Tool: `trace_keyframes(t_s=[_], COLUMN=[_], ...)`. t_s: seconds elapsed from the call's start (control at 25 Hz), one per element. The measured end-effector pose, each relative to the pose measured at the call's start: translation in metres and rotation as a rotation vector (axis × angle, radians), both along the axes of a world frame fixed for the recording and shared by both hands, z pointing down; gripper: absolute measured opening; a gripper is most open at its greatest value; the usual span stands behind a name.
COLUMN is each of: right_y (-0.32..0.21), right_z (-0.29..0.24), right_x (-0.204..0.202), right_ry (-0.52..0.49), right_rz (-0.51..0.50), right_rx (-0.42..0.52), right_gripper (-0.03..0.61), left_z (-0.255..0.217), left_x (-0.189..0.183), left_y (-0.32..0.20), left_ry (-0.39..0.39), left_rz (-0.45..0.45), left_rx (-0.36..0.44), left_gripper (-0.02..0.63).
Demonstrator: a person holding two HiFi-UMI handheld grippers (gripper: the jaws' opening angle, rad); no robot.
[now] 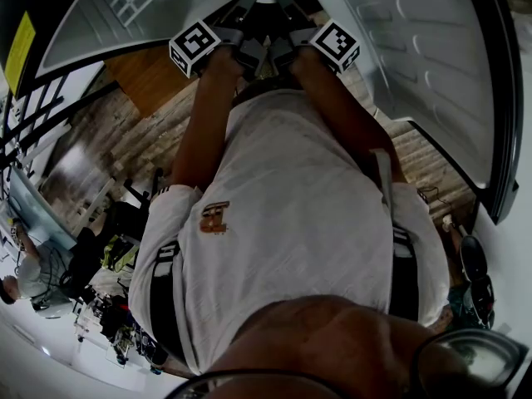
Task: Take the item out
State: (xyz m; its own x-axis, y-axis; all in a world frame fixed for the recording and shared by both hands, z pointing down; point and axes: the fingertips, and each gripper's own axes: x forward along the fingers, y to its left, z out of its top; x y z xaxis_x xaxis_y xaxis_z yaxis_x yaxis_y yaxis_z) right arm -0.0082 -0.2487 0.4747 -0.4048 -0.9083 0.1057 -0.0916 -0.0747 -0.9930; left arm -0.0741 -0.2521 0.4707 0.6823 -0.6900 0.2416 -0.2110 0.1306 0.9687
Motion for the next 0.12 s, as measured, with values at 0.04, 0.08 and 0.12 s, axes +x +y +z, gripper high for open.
trace_keyframes(t_s=[0.04, 0.08, 0.12], right_y=[0.0, 0.0001, 0.0001], right_z=[-0.0004, -0.001, -0.0015], right_x=[-0.0001, -0.0003, -0.0006], right_ry=[-0.001, -0.002, -0.002], right_rz=[0.0, 0.0, -0.001], right_rx=[-0.001, -0.002, -0.003], right_gripper=[0.04, 0.04, 0.04], left_z=[-0.0003, -0.0006, -0.0009], left_x=[0.0, 0.0, 0.0001], left_y=[0.0, 0.0001, 0.0002], left_ry=[0.001, 0.002, 0.003], left_rz=[0.0, -0.001, -0.001], left_rx=[0.0, 0.0, -0.001], left_gripper=[0.028, 0.028, 0.028])
